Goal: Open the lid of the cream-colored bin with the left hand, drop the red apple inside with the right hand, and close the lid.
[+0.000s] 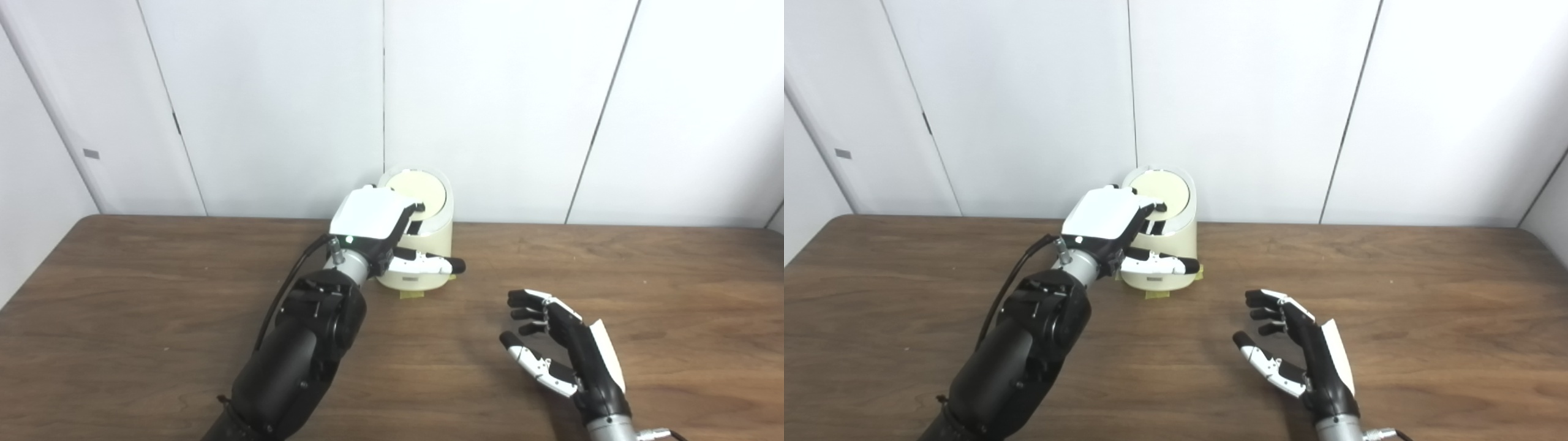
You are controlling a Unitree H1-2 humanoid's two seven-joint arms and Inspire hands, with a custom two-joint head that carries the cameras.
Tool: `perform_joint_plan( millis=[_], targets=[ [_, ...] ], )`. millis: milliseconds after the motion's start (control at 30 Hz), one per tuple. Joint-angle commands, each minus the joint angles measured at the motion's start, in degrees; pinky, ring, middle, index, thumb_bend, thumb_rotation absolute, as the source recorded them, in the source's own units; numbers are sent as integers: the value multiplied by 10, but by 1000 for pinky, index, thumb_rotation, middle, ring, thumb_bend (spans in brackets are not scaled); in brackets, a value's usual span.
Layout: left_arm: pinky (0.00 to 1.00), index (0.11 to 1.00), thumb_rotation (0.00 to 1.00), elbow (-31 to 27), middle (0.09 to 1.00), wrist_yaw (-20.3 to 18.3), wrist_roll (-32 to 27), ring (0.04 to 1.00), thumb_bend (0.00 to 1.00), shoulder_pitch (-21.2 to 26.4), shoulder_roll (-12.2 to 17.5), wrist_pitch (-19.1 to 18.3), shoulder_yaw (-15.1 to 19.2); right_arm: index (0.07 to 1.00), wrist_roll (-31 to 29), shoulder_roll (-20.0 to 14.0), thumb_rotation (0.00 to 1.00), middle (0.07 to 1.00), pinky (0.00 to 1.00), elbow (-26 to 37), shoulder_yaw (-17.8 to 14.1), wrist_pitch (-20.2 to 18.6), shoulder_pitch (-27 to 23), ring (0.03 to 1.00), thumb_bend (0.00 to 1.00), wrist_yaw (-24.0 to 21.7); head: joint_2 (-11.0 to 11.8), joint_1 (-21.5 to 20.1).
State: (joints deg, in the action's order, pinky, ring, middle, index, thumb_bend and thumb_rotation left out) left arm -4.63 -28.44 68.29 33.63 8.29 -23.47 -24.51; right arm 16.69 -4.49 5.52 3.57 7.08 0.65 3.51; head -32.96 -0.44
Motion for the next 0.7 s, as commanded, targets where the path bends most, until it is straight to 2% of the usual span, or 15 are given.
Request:
perform_joint_plan(
  millis=[0,267,600,667],
  targets=[
    [1000,850,906,11,854,-4,0,958,982,7,6,2,1,709,-1,2,350,719,578,19,0,3,-12,685,255,1,1,-1],
    [1000,849,900,33,867,13,3,957,986,12,0,7,-5,707,2,1,340,714,574,17,1,3,-15,679,255,-1,0,-1],
    [1000,852,868,67,873,35,3,966,962,32,-4,10,-8,707,8,2,388,713,581,14,5,3,-16,681,267,-2,2,-2],
    [1000,854,875,59,873,62,-7,963,936,25,-6,16,-1,707,7,1,393,713,582,13,4,5,-16,681,271,-1,1,-2]
  ],
)
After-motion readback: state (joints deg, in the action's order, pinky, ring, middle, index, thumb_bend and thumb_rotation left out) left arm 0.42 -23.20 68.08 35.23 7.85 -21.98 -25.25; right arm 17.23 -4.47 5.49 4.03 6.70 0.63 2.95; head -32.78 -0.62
